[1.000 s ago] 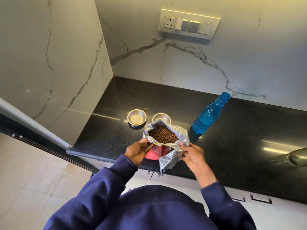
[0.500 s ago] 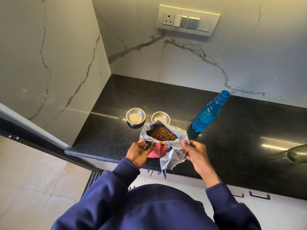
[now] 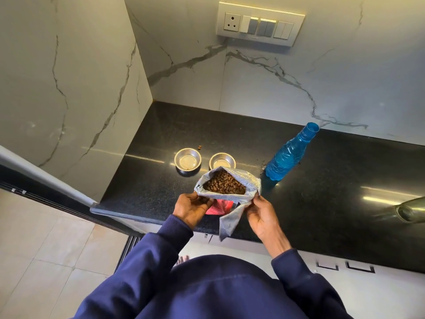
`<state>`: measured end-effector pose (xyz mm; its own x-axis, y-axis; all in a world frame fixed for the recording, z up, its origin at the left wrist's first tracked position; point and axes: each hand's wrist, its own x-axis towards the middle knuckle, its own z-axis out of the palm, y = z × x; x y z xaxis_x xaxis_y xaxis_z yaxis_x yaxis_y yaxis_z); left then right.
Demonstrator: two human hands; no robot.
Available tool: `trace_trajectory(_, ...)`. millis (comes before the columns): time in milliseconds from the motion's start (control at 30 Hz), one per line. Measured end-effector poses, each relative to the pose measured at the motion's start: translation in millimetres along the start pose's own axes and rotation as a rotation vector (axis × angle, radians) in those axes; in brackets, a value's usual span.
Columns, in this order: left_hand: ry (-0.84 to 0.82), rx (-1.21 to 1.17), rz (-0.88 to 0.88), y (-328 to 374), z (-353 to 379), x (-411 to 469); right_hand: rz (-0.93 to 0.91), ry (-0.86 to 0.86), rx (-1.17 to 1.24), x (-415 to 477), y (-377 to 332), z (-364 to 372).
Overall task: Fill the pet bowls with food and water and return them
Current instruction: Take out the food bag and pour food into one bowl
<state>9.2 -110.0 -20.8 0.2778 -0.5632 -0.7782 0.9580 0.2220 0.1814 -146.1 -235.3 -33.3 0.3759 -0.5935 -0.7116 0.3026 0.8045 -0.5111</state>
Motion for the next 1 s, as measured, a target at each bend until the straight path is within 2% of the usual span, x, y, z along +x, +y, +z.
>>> trace_trajectory(133,-0.096,0.116,-0.024,7,-10,5,0.028,-0.061,-0.020,4,-5,1)
trace_trajectory(200,-0.093,0.333,0.007,12,-14,7,-0.027,-0.073,-0.109,5,-7,-2)
trace_trajectory(267,-0.053,0.565,0.097,19,-15,7,-0.138,-0.055,-0.313,3,-7,-4)
trace_trajectory(367,-0.012,0.821,0.360,20,-10,3,-0.312,-0.018,-0.657,0,-13,-2)
trace_trajectory(467,0.181,1.190,0.673,18,-1,-1,-0.540,0.039,-0.971,6,-23,10)
trace_trajectory(567,0.237,1.507,0.916,15,10,-4,-0.691,-0.017,-1.350,11,-30,26)
trace_trajectory(667,0.184,1.741,0.949,7,22,-2,-0.708,-0.086,-1.649,10,-28,38)
trace_trajectory(733,0.176,1.835,0.951,8,25,-2,-0.775,-0.096,-1.677,12,-33,39)
trace_trajectory(867,0.214,1.866,0.908,26,25,-1,-0.718,-0.078,-1.693,19,-63,31)
trace_trajectory(1000,0.190,1.923,0.919,27,27,-1,-0.748,-0.068,-1.699,21,-67,30)
